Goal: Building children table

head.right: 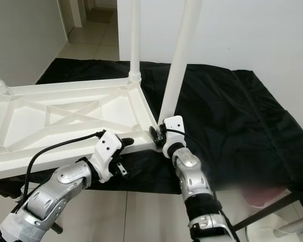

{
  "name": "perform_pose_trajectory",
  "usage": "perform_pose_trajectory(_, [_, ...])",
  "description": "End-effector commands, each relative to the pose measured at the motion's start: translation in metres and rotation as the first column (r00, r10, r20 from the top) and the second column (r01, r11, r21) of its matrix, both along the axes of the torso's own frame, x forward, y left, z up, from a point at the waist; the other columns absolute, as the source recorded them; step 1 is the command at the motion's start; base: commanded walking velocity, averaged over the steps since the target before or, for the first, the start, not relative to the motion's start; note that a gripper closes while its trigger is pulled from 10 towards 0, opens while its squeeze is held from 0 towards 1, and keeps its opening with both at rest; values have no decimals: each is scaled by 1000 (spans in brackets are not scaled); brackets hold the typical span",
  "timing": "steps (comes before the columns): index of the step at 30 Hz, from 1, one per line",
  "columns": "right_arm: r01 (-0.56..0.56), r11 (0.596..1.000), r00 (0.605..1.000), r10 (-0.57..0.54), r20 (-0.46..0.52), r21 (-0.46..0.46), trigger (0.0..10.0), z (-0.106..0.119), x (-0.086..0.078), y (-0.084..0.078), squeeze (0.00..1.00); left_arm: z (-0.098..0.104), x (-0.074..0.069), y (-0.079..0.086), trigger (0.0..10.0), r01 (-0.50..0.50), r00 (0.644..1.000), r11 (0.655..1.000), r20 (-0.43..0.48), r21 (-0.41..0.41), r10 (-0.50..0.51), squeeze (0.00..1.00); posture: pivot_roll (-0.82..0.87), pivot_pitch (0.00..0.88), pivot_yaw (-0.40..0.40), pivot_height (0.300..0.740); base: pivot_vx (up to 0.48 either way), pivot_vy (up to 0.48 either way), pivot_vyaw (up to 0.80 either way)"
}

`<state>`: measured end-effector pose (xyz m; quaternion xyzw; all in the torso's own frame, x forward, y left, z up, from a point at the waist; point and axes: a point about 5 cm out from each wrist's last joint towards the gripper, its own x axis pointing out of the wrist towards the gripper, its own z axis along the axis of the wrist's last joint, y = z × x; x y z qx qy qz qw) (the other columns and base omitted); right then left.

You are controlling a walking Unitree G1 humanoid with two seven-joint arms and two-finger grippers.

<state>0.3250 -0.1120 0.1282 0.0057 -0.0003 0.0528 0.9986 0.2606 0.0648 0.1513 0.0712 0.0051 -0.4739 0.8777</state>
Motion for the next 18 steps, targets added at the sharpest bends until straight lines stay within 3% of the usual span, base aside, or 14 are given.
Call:
perform_pose_trajectory(1, [144, 987, 987, -139, -79, 67, 10000, -12, -6, -12, 0, -3, -4, -2, 10000, 63, 998, 998, -18, 18, -63, 0, 25, 43, -30, 740, 0, 0, 0])
perform_pose_trajectory(5, [216, 971, 973, -206, -102, 99, 10000, -13, -13, -7, 0, -3, -4, -3, 10000, 66, 998, 998, -19, 17, -65, 0, 25, 45, -28, 740, 0, 0, 0])
perform_pose_trajectory(8, [205, 972, 976, -194, -103, 112, 10000, -10, -14, -1, 0, -4, -6, -3, 10000, 71, 997, 997, -24, 19, -70, 0, 22, 47, -27, 740, 0, 0, 0])
perform_pose_trajectory(15, [181, 980, 980, -172, -100, 89, 10000, -6, -13, -4, 0, -5, -5, -2, 10000, 75, 997, 997, -24, 24, -74, 0, 18, 45, -30, 740, 0, 0, 0])
perform_pose_trajectory(16, [154, 984, 985, -145, -95, 86, 10000, -5, -12, -4, 553, -4, -4, -2, 10000, 72, 997, 997, -21, 25, -71, 0, 19, 44, -32, 740, 0, 0, 0])
perform_pose_trajectory(17, [154, 984, 985, -145, -95, 86, 10000, -5, -12, -4, 553, -4, -4, -2, 10000, 72, 997, 997, -21, 25, -71, 0, 19, 44, -32, 740, 0, 0, 0])
perform_pose_trajectory(18, [125, 988, 990, -118, -83, 88, 10000, -4, -11, -4, 1000, -4, -3, -2, 10000, 70, 997, 997, -19, 24, -69, 0, 18, 43, -34, 740, 0, 0, 0])
